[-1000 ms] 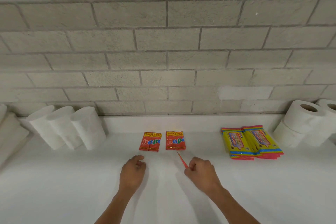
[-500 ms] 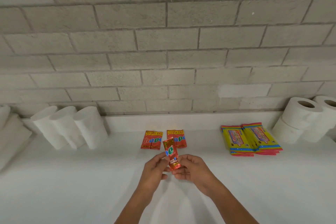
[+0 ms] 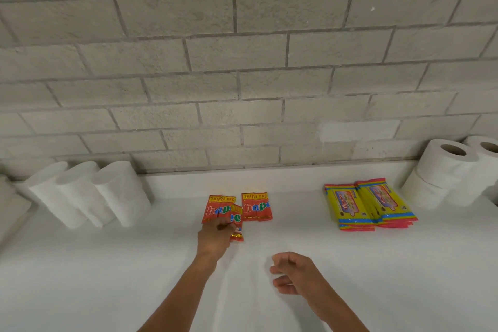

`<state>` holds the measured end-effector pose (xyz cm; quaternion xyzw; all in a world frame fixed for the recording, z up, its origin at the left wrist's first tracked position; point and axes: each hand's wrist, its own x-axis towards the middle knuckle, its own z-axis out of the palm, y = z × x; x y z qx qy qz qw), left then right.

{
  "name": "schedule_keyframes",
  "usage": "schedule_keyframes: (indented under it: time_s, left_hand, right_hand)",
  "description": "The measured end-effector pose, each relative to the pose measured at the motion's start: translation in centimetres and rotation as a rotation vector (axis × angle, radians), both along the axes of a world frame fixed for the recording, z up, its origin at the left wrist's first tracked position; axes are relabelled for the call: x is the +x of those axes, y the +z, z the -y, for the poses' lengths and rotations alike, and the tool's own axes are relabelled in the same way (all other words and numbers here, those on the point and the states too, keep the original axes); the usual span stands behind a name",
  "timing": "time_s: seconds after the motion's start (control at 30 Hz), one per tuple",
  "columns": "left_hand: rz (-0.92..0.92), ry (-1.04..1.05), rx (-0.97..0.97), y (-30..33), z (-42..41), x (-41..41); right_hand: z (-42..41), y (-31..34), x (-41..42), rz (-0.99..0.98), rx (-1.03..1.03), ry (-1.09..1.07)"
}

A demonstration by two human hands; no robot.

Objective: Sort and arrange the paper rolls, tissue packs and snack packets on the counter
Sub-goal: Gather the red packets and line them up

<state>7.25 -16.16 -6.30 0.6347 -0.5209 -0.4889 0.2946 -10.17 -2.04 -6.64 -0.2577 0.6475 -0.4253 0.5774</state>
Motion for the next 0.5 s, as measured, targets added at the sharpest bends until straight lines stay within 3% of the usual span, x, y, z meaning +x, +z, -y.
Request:
schedule_keyframes:
  time_s: [0.33, 0.5]
  left_hand:
    - [0.241, -0.013, -0.066, -2.0, 5.6, 0.2]
    - [0.494, -0.086, -0.151, -1.6, 6.2, -0.6]
  right_hand:
    - [-2.2, -0.4, -0.5, -0.01, 0.015, -0.008]
    - [-2.7, -0.6, -1.0, 0.025, -0.014, -0.033]
